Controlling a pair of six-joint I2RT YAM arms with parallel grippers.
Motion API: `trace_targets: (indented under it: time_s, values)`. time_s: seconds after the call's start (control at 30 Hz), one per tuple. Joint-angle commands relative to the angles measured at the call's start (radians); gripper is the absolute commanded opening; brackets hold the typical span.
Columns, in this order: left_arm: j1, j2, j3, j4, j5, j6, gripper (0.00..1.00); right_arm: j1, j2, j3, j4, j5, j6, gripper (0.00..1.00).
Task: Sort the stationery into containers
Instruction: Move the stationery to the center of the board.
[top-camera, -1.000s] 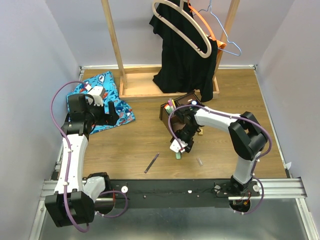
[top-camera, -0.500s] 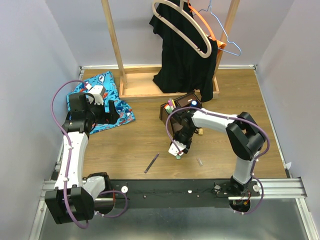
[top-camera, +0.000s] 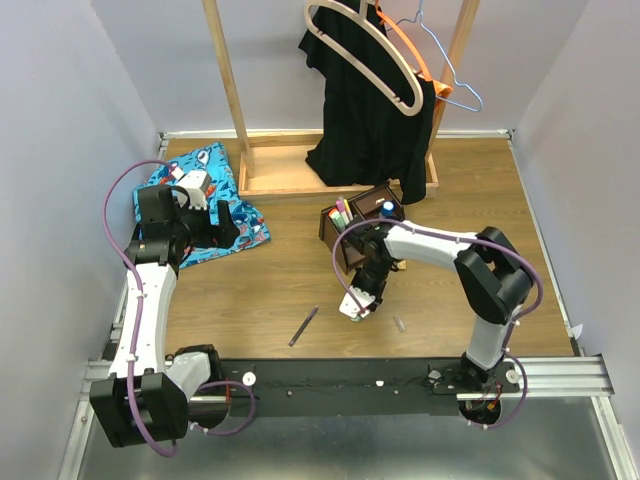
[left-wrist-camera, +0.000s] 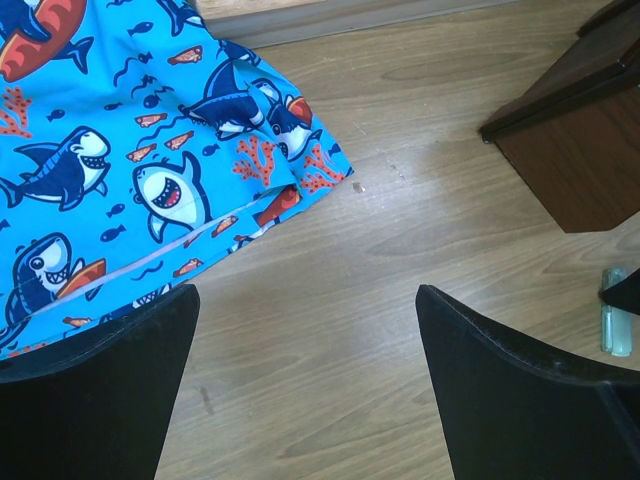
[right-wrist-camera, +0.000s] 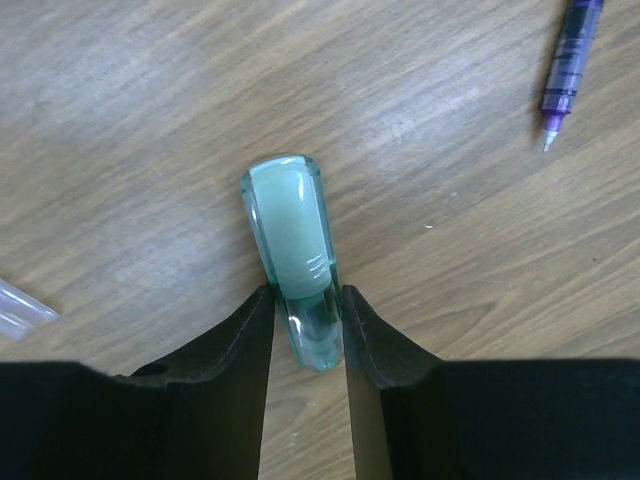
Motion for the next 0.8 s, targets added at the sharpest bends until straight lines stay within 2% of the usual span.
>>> trace_targets:
  time_s: [0.0,0.07,0.13,0.17,0.2,0.27,0.37,0.6,0.77]
  values:
    - [0.006,-0.006,0.015,0.024,0.034,-0.006,0.99,0.013,-0.070,-0.096,0.015,-0.010,0.163,0.40]
    - [0.006,-0.004,0.015,0.025,0.037,-0.032,0.99,0.012,-0.113,-0.149,0.073,-0.024,0.308,0.43]
    - [0.006,-0.001,0.015,0.027,0.038,-0.035,0.99,0.012,-0.128,-0.166,0.091,-0.043,0.379,0.45]
    - [0.006,-0.001,0.013,0.028,0.041,-0.038,0.99,0.012,-0.130,-0.174,0.102,-0.048,0.478,0.47]
    - [0.006,0.000,0.013,0.030,0.040,-0.040,0.99,0.013,-0.128,-0.174,0.113,-0.051,0.526,0.50]
    - [0.006,0.002,0.015,0.033,0.043,-0.044,0.99,0.012,-0.128,-0.176,0.138,-0.053,0.634,0.52]
    - [0.006,0.002,0.016,0.033,0.047,-0.049,0.99,0.010,-0.139,-0.186,0.188,-0.044,0.729,0.55]
    - [0.006,0.000,0.024,0.019,0.047,-0.047,0.99,0.010,-0.180,-0.237,0.243,-0.031,0.762,0.57]
    - [0.006,-0.004,0.019,0.021,0.044,-0.050,0.99,0.010,-0.243,-0.309,0.277,0.013,0.694,0.57]
